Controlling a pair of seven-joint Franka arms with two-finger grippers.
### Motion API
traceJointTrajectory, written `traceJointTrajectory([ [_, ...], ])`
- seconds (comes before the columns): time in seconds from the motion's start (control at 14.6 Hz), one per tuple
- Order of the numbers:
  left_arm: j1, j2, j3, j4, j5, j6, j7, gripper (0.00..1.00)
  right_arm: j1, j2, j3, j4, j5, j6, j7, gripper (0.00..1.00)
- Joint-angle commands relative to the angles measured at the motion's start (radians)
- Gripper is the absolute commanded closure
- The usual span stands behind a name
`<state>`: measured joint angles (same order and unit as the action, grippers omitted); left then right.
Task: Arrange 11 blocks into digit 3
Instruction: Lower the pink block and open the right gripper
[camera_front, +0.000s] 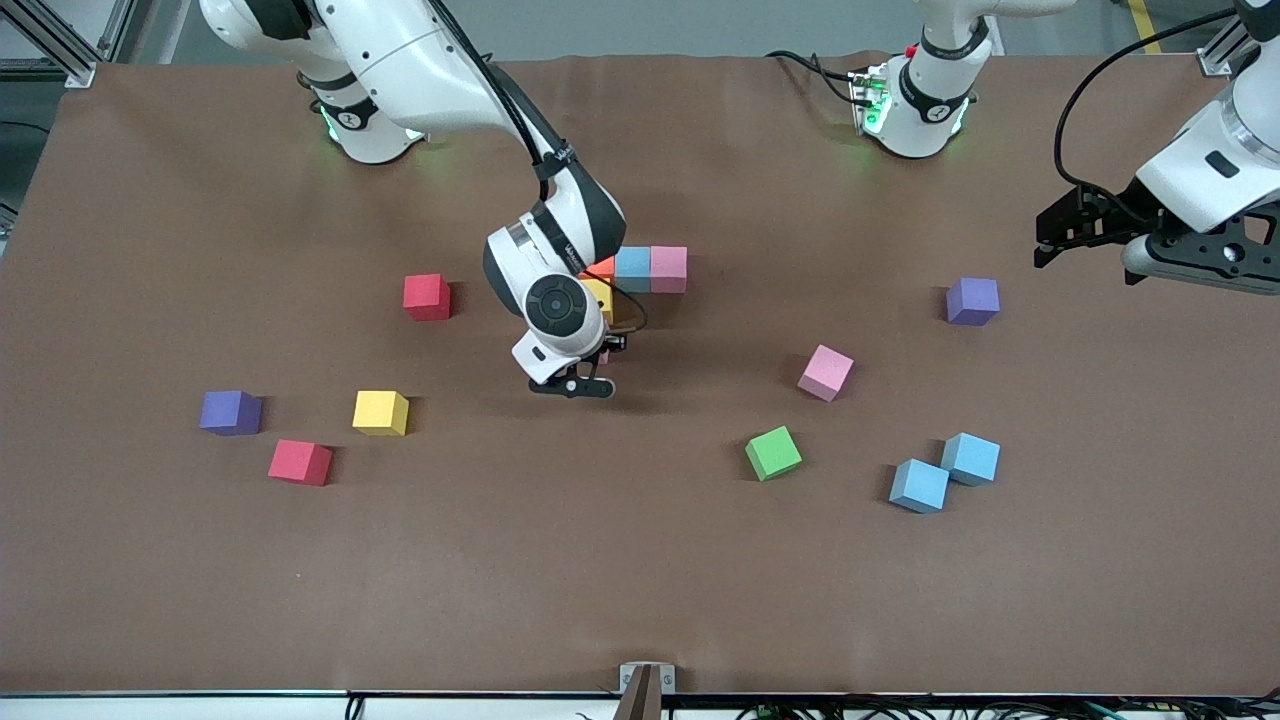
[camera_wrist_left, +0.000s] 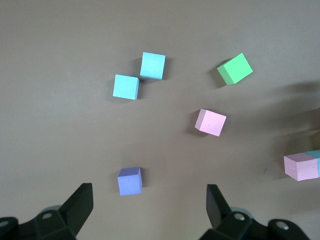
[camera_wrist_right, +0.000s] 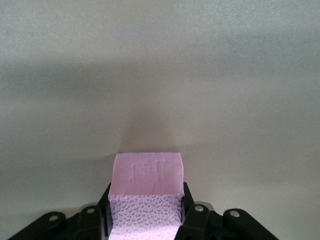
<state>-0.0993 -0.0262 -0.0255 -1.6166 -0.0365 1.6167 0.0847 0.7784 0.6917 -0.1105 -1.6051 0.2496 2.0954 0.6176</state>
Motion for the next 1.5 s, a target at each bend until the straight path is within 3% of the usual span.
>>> traceJointTrajectory([
  [0.0,0.007,-0.018,-0.001,0.004,-0.023,-0.017,0.024,0.00,0.022,-0.012,-0.008,-0.033,0.005,0.005,-0.001,0.53],
  [1.44,0.003,-0.024,-0.002,0.004,-0.025,-0.032,0.024,0.00,0.032,-0.014,-0.008,-0.045,0.000,0.000,-0.001,0.50],
])
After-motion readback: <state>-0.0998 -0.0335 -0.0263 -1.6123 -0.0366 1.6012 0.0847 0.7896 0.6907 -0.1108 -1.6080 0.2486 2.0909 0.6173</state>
